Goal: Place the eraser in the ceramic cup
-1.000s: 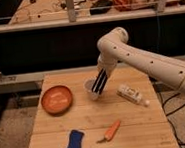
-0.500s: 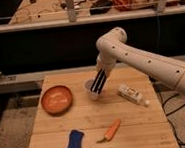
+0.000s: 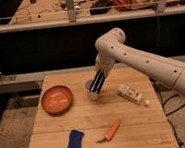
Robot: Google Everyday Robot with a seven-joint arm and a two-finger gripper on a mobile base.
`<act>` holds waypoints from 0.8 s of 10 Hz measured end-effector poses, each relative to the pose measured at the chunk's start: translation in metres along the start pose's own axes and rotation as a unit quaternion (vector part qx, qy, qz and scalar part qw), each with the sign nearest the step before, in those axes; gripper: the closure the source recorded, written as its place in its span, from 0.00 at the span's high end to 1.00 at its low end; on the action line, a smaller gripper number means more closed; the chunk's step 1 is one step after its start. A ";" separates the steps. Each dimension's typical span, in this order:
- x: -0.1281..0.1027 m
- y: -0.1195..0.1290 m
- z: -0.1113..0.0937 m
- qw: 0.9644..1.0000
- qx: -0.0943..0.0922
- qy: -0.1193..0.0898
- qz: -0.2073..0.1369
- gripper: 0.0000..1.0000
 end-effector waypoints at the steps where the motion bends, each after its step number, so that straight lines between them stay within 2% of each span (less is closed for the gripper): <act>1: 0.001 -0.001 0.001 1.000 0.000 0.000 0.000 0.03; 8: 0.003 -0.006 0.003 1.000 0.001 -0.005 -0.002 0.03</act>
